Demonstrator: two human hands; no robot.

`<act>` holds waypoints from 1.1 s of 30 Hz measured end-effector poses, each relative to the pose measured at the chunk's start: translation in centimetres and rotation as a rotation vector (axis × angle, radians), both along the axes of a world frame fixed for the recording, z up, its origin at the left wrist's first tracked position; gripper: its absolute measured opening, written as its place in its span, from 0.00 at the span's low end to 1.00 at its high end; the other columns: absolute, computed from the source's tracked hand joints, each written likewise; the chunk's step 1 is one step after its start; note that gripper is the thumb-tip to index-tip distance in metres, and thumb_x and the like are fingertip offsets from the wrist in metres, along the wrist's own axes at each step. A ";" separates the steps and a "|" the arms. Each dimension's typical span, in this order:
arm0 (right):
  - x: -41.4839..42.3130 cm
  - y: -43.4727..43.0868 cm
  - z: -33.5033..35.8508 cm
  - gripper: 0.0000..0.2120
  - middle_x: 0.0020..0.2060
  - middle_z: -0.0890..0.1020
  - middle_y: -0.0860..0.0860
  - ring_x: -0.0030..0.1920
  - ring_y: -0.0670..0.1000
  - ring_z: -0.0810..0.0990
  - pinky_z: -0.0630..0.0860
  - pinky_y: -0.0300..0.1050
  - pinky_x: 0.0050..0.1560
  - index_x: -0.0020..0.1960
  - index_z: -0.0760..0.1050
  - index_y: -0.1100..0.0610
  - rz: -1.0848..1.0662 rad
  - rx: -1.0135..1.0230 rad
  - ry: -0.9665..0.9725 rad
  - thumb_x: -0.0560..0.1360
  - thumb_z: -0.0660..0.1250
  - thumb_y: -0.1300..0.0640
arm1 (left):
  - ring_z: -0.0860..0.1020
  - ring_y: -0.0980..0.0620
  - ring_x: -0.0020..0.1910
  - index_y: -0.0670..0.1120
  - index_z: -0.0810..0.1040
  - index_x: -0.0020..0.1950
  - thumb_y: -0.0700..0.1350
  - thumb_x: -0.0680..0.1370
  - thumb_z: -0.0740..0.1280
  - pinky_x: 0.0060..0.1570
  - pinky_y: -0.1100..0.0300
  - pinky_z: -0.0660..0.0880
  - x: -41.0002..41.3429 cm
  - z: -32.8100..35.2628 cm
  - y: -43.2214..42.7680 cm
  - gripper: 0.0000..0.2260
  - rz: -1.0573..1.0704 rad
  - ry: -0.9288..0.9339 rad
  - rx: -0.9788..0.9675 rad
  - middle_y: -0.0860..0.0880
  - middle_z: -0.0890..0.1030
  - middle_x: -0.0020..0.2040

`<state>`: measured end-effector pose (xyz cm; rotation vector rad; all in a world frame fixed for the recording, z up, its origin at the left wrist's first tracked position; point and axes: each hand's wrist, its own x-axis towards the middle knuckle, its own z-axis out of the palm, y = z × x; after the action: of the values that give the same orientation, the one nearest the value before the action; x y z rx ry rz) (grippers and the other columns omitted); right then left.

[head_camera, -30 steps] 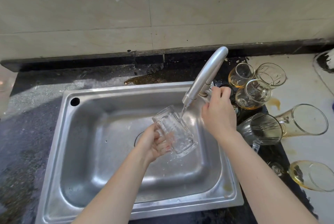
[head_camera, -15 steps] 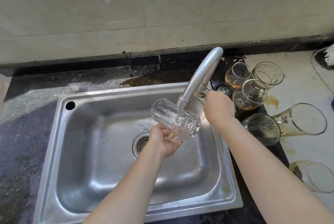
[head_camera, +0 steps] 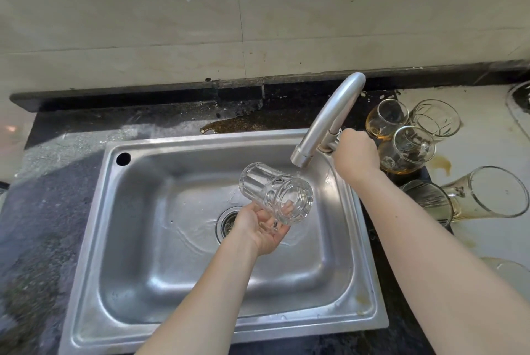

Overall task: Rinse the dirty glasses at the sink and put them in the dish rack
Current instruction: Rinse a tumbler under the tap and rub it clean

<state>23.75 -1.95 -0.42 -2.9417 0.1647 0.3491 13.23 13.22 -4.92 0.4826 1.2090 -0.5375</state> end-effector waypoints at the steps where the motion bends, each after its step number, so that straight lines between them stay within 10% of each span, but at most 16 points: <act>1: 0.0 0.0 0.2 0.08 0.54 0.78 0.62 0.56 0.63 0.76 0.72 0.51 0.51 0.56 0.73 0.64 -0.004 0.009 0.009 0.77 0.60 0.68 | 0.82 0.46 0.23 0.46 0.69 0.34 0.48 0.82 0.56 0.20 0.53 0.78 -0.2 -0.1 0.3 0.17 0.002 0.004 0.010 0.47 0.80 0.30; 7: -1.7 0.2 0.1 0.16 0.60 0.74 0.60 0.61 0.60 0.71 0.71 0.49 0.55 0.65 0.68 0.65 0.239 -0.184 -0.067 0.77 0.59 0.66 | 0.82 0.46 0.24 0.49 0.64 0.31 0.49 0.82 0.56 0.23 0.50 0.79 -1.4 -0.2 1.0 0.18 -0.015 0.016 0.041 0.51 0.73 0.31; 10: -4.1 1.0 1.3 0.11 0.54 0.78 0.58 0.53 0.58 0.73 0.67 0.47 0.48 0.55 0.74 0.62 0.219 0.155 -0.175 0.79 0.56 0.58 | 0.80 0.47 0.21 0.49 0.59 0.29 0.48 0.83 0.56 0.24 0.52 0.78 -1.8 0.9 0.9 0.21 -0.022 0.011 0.042 0.51 0.72 0.17; 13: -7.2 2.3 2.8 0.27 0.55 0.78 0.51 0.53 0.51 0.76 0.73 0.48 0.52 0.61 0.73 0.57 -0.043 0.635 0.206 0.75 0.58 0.35 | 0.80 0.47 0.21 0.47 0.60 0.30 0.47 0.83 0.55 0.27 0.55 0.80 -2.1 1.9 0.6 0.20 -0.046 0.001 0.067 0.47 0.72 0.16; 18: -10.9 4.4 2.5 0.40 0.63 0.73 0.50 0.55 0.52 0.76 0.76 0.49 0.52 0.69 0.61 0.52 -0.100 0.614 0.289 0.65 0.70 0.35 | 0.79 0.49 0.28 0.46 0.60 0.29 0.46 0.83 0.53 0.53 0.50 0.76 -2.7 1.4 -0.3 0.21 -0.058 -0.009 0.100 0.47 0.72 0.16; 22: -11.0 4.8 3.1 0.33 0.57 0.75 0.51 0.51 0.52 0.74 0.70 0.46 0.44 0.66 0.64 0.53 -0.060 0.539 0.200 0.67 0.70 0.41 | 0.81 0.48 0.31 0.46 0.62 0.26 0.46 0.81 0.51 0.46 0.43 0.76 -3.8 0.3 0.6 0.22 -0.296 -0.117 0.122 0.44 0.79 0.33; 26: -10.8 4.6 4.0 0.34 0.57 0.75 0.52 0.57 0.55 0.75 0.73 0.48 0.48 0.65 0.65 0.54 0.023 0.399 0.162 0.65 0.70 0.41 | 0.75 0.45 0.50 0.43 0.76 0.51 0.47 0.79 0.59 0.54 0.42 0.70 -4.5 0.7 1.9 0.10 -0.653 -0.177 0.393 0.45 0.76 0.53; 33: -12.7 4.1 4.2 0.29 0.53 0.75 0.53 0.49 0.54 0.75 0.72 0.47 0.43 0.61 0.66 0.56 -0.006 0.399 0.188 0.66 0.70 0.44 | 0.69 0.46 0.56 0.46 0.78 0.64 0.43 0.79 0.60 0.55 0.51 0.63 -5.9 1.7 4.1 0.15 -0.485 -0.262 0.596 0.44 0.75 0.64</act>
<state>11.08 2.14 3.79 -2.5135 0.1130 0.5835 7.35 17.31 -3.18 1.3350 0.9842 -0.4940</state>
